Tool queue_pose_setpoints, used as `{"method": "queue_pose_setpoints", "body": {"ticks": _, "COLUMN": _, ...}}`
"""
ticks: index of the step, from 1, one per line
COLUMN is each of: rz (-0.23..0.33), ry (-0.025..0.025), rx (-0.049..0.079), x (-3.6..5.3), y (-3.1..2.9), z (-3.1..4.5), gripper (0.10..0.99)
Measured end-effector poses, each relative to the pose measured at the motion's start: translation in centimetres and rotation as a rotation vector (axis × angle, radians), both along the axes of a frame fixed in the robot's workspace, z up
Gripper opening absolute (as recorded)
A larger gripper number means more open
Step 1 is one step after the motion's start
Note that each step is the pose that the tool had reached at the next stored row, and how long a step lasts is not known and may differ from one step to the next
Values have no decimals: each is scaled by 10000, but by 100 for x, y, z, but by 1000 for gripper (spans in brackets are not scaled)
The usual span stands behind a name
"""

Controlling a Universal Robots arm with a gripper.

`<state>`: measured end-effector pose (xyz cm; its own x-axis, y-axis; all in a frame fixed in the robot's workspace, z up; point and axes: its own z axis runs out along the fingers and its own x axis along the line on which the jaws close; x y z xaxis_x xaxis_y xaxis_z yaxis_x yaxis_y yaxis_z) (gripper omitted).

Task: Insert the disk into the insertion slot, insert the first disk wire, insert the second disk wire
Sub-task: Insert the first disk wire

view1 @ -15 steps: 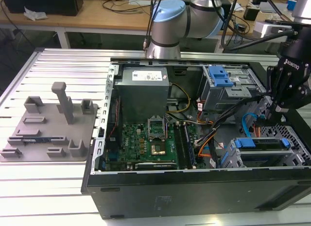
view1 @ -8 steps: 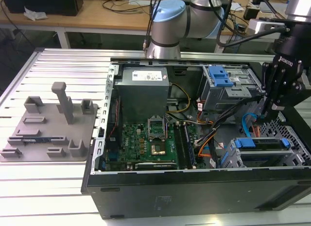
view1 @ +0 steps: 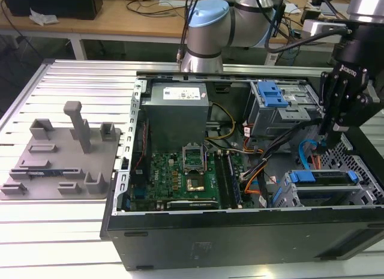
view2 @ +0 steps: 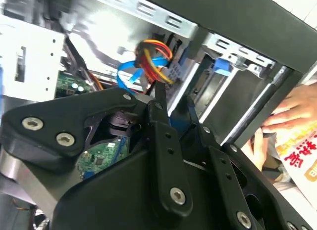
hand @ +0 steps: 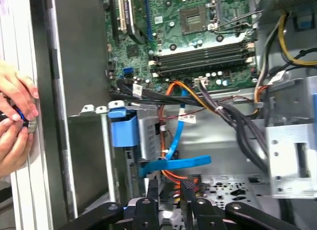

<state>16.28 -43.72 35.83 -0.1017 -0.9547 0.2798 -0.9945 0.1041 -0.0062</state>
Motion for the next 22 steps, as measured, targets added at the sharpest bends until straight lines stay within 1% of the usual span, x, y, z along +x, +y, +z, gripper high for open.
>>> {"method": "queue_pose_setpoints", "body": {"ticks": 1, "rz": 1, "ry": -1, "rx": -94, "x": 0, "y": 41, "z": -2, "gripper": 318}}
{"method": "queue_pose_setpoints", "body": {"ticks": 2, "rz": 1, "ry": -3, "rx": -223, "x": 0, "y": 61, "z": -4, "gripper": 318}}
{"method": "queue_pose_setpoints", "body": {"ticks": 4, "rz": -1, "ry": -4, "rx": -527, "x": -1, "y": 66, "z": -8, "gripper": 318}}
{"method": "queue_pose_setpoints", "body": {"ticks": 5, "rz": 0, "ry": -5, "rx": -911, "x": 0, "y": 67, "z": -10, "gripper": 318}}
{"method": "queue_pose_setpoints", "body": {"ticks": 6, "rz": -1, "ry": -33, "rx": -1093, "x": -1, "y": 71, "z": -14, "gripper": 318}}
{"method": "queue_pose_setpoints", "body": {"ticks": 7, "rz": -5, "ry": -124, "rx": -1171, "x": -7, "y": 91, "z": -22, "gripper": 318}}
{"method": "queue_pose_setpoints", "body": {"ticks": 9, "rz": -12, "ry": -232, "rx": -1225, "x": -16, "y": 115, "z": -30, "gripper": 318}}
{"method": "queue_pose_setpoints", "body": {"ticks": 11, "rz": -19, "ry": -376, "rx": -1294, "x": -36, "y": 135, "z": -37, "gripper": 318}}
{"method": "queue_pose_setpoints", "body": {"ticks": 13, "rz": -32, "ry": -567, "rx": -1352, "x": -78, "y": 136, "z": -56, "gripper": 318}}
{"method": "queue_pose_setpoints", "body": {"ticks": 15, "rz": -32, "ry": -573, "rx": -1360, "x": -79, "y": 142, "z": -75, "gripper": 318}}
{"method": "queue_pose_setpoints", "body": {"ticks": 16, "rz": -34, "ry": -573, "rx": -1360, "x": -79, "y": 171, "z": -87, "gripper": 318}}
{"method": "queue_pose_setpoints", "body": {"ticks": 18, "rz": -32, "ry": -569, "rx": -1359, "x": -77, "y": 179, "z": -108, "gripper": 318}}
{"method": "queue_pose_setpoints", "body": {"ticks": 20, "rz": -29, "ry": -505, "rx": -1362, "x": -66, "y": 178, "z": -123, "gripper": 318}}
{"method": "queue_pose_setpoints", "body": {"ticks": 22, "rz": -20, "ry": -366, "rx": -1357, "x": -38, "y": 179, "z": -138, "gripper": 318}}
